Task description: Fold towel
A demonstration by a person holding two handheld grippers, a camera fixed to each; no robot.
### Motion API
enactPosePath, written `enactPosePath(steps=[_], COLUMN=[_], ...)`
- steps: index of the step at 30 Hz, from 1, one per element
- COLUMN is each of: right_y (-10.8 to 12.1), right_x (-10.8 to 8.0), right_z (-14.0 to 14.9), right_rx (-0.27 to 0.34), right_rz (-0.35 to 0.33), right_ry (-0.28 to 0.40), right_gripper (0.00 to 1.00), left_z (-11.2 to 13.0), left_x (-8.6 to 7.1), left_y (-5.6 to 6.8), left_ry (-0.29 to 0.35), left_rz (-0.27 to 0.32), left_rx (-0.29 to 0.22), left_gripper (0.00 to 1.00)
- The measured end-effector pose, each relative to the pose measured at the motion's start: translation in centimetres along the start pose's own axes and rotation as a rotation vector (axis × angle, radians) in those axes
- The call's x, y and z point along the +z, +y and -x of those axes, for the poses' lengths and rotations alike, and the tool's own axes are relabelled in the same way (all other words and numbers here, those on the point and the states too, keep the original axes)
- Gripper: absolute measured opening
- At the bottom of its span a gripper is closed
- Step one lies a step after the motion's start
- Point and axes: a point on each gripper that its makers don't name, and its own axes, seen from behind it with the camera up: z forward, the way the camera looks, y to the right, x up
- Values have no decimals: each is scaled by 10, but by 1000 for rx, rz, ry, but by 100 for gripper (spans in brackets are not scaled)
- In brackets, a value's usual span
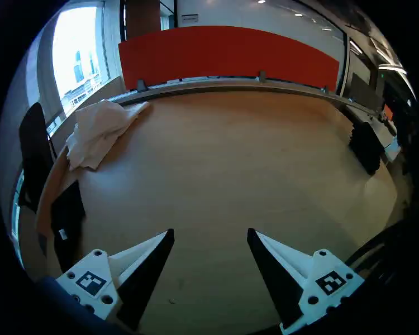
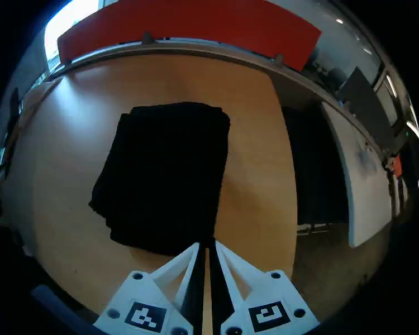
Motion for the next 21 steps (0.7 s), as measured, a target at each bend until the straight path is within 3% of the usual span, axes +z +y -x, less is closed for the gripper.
enactPosePath(steps=[14,18,21], right_y=[-1,-2,-3], right_x=[1,1,-1], right_z=[3,3,3], right_rx=[6,9,9], right_rz=[6,7,7], right_ry=[-3,3,10], right_gripper=[6,16,37], left_z=[0,0,0], left_x=[-1,-1,-2], left_y=[3,3,3], left_ry=[0,1,3], left_rz=[2,2,1], left_rx=[5,3,3], left_gripper=[97,97,97])
